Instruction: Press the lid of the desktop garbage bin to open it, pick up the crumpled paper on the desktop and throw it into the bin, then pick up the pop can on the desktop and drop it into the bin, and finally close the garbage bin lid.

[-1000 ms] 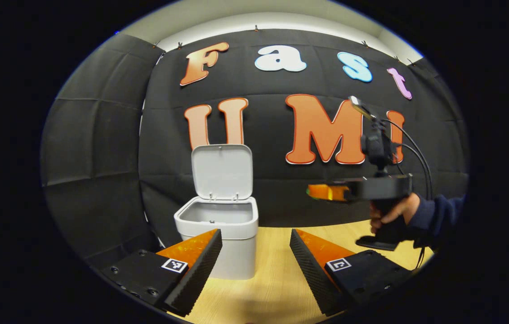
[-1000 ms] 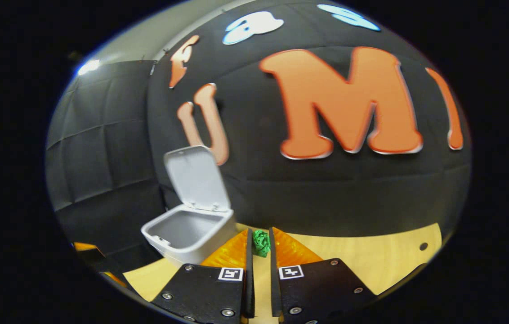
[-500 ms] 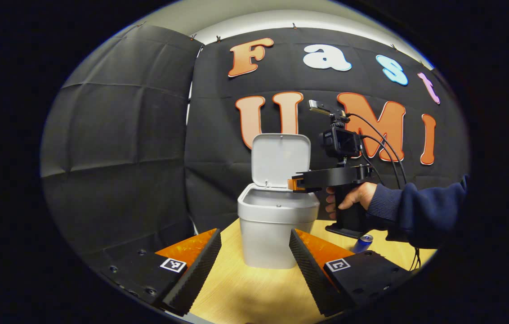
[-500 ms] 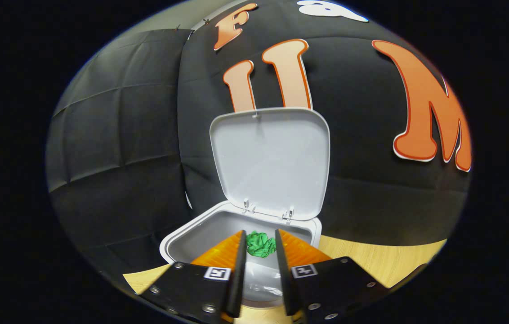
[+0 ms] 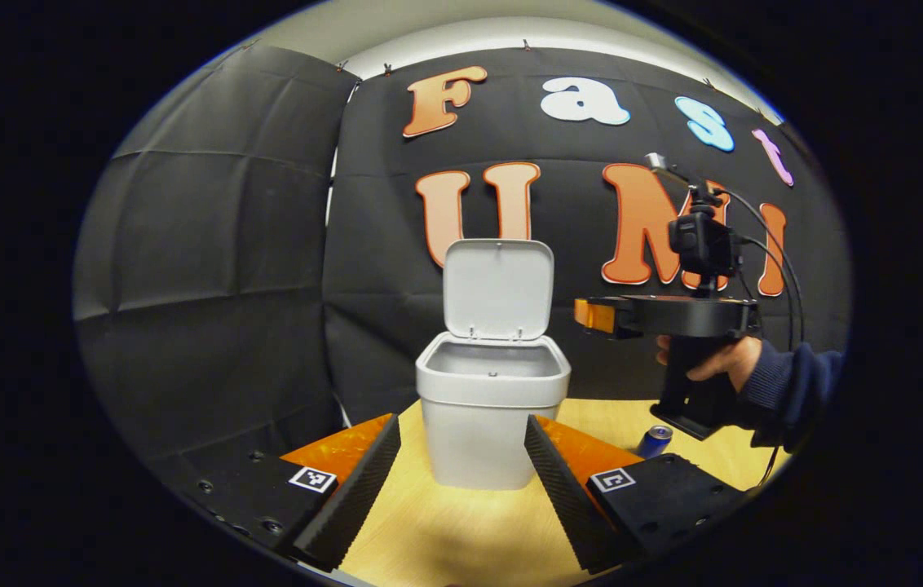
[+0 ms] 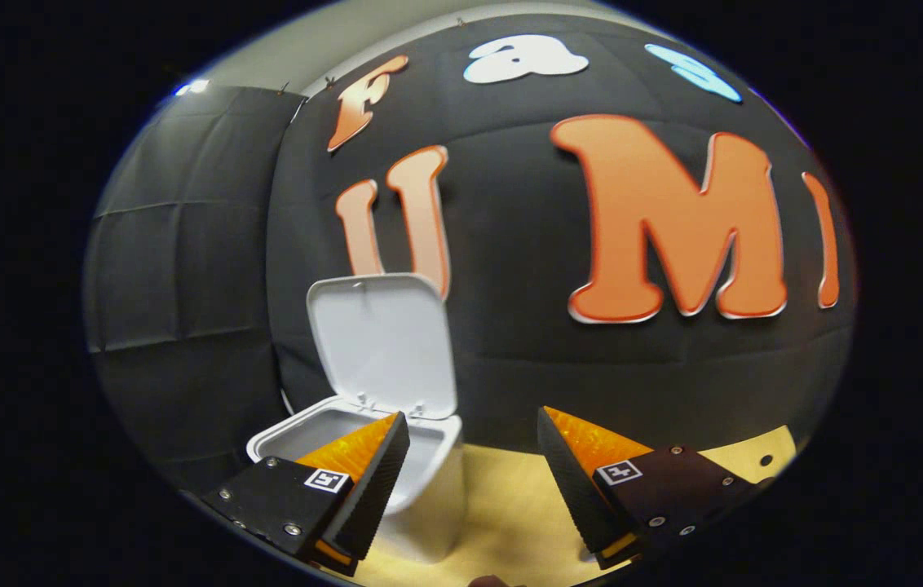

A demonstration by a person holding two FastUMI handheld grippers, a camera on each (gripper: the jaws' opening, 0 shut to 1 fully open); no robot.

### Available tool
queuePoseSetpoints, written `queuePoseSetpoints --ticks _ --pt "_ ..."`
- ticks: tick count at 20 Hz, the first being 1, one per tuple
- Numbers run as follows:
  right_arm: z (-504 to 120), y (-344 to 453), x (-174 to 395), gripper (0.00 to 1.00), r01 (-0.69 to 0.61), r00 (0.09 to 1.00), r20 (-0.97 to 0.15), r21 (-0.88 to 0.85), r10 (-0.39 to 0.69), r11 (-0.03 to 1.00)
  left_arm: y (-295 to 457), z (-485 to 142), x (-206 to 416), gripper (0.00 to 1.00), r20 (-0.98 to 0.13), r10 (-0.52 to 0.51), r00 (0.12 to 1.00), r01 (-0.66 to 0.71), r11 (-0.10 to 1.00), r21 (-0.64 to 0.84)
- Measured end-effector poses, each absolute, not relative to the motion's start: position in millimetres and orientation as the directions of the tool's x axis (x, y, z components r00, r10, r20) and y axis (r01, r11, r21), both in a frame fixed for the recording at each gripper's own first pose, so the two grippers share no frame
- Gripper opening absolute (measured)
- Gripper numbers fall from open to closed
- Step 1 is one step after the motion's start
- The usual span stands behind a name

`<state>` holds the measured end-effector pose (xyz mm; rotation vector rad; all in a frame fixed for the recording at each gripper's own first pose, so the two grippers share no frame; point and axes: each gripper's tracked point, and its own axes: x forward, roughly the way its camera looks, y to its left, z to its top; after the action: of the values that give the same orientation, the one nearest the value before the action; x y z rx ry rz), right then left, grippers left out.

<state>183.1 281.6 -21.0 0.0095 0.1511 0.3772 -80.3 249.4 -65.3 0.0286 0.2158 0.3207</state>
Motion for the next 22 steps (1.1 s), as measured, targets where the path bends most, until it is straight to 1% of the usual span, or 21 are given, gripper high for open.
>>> queuePoseSetpoints --ticks 3,5,9,12,14,16,18,20,22 --pt "-9 207 164 0.94 -0.281 0.958 -0.078 -0.047 0.277 0.958 214 -62 -59 0.97 -0.196 0.25 0.948 -0.241 0.968 0.069" --pt "-6 163 150 0.94 -0.225 0.973 -0.077 -0.063 0.22 0.972 185 -56 -48 0.97 -0.176 0.197 0.965 -0.188 0.98 0.068" --pt "-6 84 114 0.94 -0.109 0.989 -0.108 -0.031 0.105 0.994 126 -45 -22 0.96 -0.127 0.088 0.988 -0.08 0.994 0.071" --pt "-8 31 81 0.94 -0.017 0.995 -0.094 -0.064 0.011 0.998 89 -44 -10 0.97 -0.113 0.02 0.993 -0.012 0.998 0.066" --pt "-15 6 60 0.94 0.022 0.995 -0.1 -0.09 -0.031 0.996 70 -51 -8 0.97 -0.115 -0.011 0.993 0.018 0.998 0.063" --pt "-23 -9 46 0.93 0.048 0.99 -0.13 -0.07 -0.056 0.996 57 -57 -3 0.96 -0.126 -0.035 0.991 0.043 0.997 0.061" --pt "-32 -17 42 0.93 0.065 0.985 -0.153 -0.064 -0.074 0.996 47 -59 2 0.96 -0.127 -0.056 0.99 0.064 0.996 0.062" --pt "-37 -20 41 0.93 0.074 0.982 -0.169 -0.06 -0.083 0.995 41 -61 7 0.97 -0.113 -0.051 0.992 0.063 0.992 0.112" --pt "-40 -22 40 0.94 0.072 0.981 -0.175 -0.058 -0.081 0.996 33 -73 15 0.97 -0.131 -0.067 0.989 0.083 0.989 0.124"
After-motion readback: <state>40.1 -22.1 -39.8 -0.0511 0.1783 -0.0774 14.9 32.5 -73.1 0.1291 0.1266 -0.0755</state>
